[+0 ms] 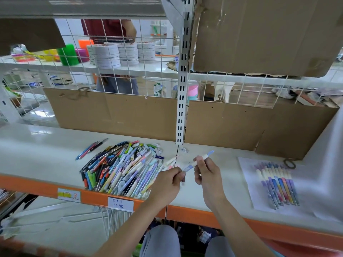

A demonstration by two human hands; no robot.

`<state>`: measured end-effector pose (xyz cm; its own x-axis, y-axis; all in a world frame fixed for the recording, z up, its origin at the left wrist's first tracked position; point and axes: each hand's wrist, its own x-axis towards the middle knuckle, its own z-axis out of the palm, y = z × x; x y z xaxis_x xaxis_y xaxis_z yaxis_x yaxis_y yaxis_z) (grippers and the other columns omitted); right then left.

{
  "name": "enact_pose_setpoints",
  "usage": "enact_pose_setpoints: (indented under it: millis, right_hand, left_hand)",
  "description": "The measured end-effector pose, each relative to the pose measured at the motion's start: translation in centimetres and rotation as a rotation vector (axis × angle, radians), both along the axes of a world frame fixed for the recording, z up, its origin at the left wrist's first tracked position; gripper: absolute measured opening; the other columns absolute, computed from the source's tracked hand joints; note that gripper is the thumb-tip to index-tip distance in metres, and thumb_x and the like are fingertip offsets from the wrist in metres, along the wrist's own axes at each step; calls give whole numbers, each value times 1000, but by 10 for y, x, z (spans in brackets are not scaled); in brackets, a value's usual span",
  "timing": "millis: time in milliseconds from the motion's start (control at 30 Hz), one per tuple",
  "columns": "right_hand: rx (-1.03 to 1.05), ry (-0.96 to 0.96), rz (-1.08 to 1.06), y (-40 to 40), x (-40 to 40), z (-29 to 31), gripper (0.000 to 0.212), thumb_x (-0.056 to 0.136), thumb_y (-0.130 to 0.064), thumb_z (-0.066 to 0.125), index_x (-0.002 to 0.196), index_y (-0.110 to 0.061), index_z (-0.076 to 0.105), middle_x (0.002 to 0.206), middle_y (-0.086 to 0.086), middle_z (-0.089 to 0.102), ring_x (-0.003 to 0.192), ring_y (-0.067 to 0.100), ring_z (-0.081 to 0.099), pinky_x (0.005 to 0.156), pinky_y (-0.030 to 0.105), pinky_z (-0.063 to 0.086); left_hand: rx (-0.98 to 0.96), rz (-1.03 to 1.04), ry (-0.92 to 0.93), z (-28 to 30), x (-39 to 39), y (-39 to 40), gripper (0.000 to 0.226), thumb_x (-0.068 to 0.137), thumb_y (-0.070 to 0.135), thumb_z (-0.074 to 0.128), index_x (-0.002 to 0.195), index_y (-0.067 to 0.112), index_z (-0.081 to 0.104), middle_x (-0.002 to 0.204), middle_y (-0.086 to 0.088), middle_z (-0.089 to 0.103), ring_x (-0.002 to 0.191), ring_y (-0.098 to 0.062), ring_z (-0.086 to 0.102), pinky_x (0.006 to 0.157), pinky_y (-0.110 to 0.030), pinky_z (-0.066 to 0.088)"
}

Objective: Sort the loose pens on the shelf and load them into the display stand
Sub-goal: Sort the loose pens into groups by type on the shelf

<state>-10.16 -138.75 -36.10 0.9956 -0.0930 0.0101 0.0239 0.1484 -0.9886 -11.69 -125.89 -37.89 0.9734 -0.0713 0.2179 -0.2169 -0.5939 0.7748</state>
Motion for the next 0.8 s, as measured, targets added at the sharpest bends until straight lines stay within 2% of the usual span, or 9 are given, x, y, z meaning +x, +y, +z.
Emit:
enact_pose_setpoints:
  millis: [133,200,267,400,467,533,633,700,800]
  right_hand:
    - [26,121,-33,-5,3,-6,25,98,-21,49,78,-7,55,54,-1,37,44,11,28,42,18,27]
    - [46,190,-35,-10,5,-11,24,98,-22,48,80,-7,56,57,0,39,45,11,30,43,19,27]
    - [32,226,-2,-14,5,-16,24,98,-22,46,81,-8,57,60,1,42,45,10,34,45,20,28]
    - [-178,225,144,-21,3,-25,13,97,-14,49,91,-4,54,73,4,53,53,12,48,45,21,33]
    - [-274,206,164,-32,5,-25,11,97,-15,48,93,-5,52,81,5,60,60,14,57,46,21,37]
    - [-346,167,133,-48,10,-22,12,98,-15,45,93,-6,50,86,2,66,60,13,63,44,19,38]
    - [-592,93,30,-79,22,-19,14,99,-14,42,95,-4,50,87,6,66,57,15,58,50,21,43]
    - [-907,73,-37,-104,30,-21,19,98,-19,43,103,-5,55,89,9,66,72,23,61,65,30,46]
    - [-1244,141,-90,-138,35,-29,27,98,-28,44,111,-8,56,107,12,64,100,31,60,70,32,38]
  left_hand:
    - [115,11,-93,-3,-3,-7,24,98,15,47,83,4,63,55,16,40,50,6,48,47,-13,29]
    - [195,15,-128,-10,-1,-10,27,98,22,46,83,5,61,57,9,44,48,-5,45,46,-18,27]
    - [224,13,-122,-20,4,-13,31,97,27,45,78,5,56,60,3,49,51,-11,43,49,-29,33]
    - [214,-2,-115,-27,8,-25,27,96,23,50,74,8,48,55,7,35,52,-10,35,51,-30,26]
    - [300,-28,-105,-30,11,-32,23,97,26,47,81,10,49,64,7,41,63,-17,45,54,-30,30]
    - [469,-65,-86,-34,15,-38,20,98,29,43,94,12,53,86,0,50,84,-21,53,62,-32,37]
    - [584,-142,-59,-47,20,-40,27,96,22,40,118,15,55,112,-3,50,105,-20,49,78,-28,37]
    - [559,-163,-98,-55,20,-38,28,95,24,37,110,13,58,107,-2,51,101,-20,50,77,-26,36]
    - [467,-160,-147,-63,22,-37,43,85,38,29,90,13,63,90,1,54,85,-19,53,69,-29,42]
